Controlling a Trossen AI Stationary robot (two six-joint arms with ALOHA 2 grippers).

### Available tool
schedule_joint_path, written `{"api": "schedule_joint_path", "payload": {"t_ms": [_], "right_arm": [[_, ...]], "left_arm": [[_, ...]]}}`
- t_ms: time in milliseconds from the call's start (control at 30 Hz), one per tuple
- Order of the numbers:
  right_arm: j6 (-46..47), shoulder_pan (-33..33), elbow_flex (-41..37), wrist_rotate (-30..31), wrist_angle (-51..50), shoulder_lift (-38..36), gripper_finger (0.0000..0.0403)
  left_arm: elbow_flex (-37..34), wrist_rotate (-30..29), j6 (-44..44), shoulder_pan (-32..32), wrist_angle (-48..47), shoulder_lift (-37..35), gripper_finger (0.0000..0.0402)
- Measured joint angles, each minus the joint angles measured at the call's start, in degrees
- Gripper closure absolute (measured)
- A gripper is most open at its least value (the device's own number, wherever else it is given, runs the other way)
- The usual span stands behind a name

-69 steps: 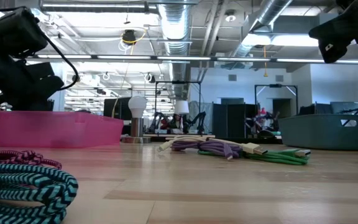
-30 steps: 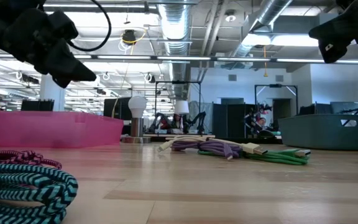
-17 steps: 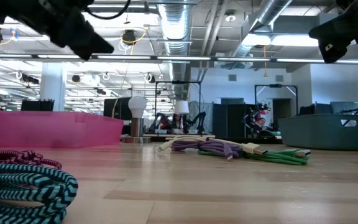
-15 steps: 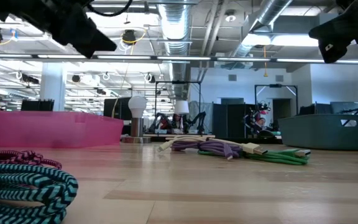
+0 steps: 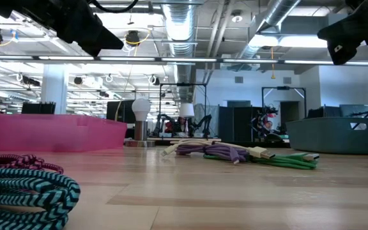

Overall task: Pick & Place USB Port
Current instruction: Put the white charger cable into the blue bin

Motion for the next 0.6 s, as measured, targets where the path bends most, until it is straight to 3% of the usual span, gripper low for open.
{"api": "schedule_joint_path", "payload": {"t_ms": [300, 600], "right_arm": [[1.91, -0.02, 0.0, 0.88, 6.48, 1.0, 0.0395], [3.95, -0.03, 0.0, 9.79, 10.93, 13.95, 0.0395]], "left_arm": [[0.0, -1.12, 5.32, 0.02, 0.02, 0.0, 0.039], [0.0, -7.44, 8.89, 0.03, 0.04, -0.02, 0.039]]}}
